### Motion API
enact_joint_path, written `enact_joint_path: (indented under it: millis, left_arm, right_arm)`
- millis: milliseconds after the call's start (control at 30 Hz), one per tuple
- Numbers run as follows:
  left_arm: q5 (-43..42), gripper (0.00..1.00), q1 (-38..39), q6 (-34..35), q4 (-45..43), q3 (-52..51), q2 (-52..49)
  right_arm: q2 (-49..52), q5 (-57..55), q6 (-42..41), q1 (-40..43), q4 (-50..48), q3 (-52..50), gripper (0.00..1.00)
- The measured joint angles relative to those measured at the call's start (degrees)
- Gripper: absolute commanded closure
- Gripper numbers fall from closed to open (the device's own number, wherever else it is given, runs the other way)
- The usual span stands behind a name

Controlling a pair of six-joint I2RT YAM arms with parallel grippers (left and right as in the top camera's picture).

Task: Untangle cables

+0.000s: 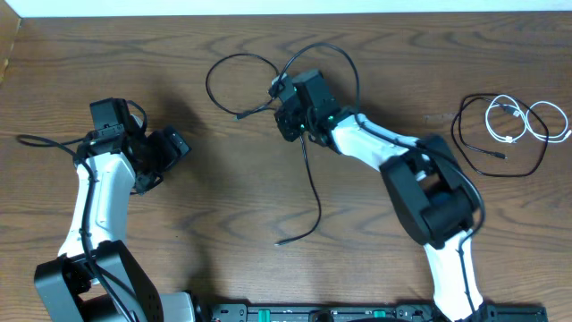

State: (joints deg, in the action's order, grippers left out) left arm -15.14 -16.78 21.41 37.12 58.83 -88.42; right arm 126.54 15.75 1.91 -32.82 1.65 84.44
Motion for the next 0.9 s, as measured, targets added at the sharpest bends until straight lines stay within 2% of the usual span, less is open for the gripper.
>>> enact_joint_path:
  millis: [400, 667, 900]
  left_arm:
    - [0.0, 0.02, 0.0, 0.02, 0.0, 0.0, 0.0]
    - [0.0, 0.02, 0.0, 0.0, 0.0, 0.0, 0.0]
    - [0.0, 0.02, 0.0, 0.02, 0.0, 0.0, 0.0]
  right_arm:
    - [-27.36, 0.57, 10.91, 0.0, -2.58, -0.09, 0.99]
    - [-32.7, -4.48, 13.81, 0.0, -8.66, -0.07, 0.99]
    - [-32.96, -20.17, 11.89, -0.04, -10.64, -0.09, 0.99]
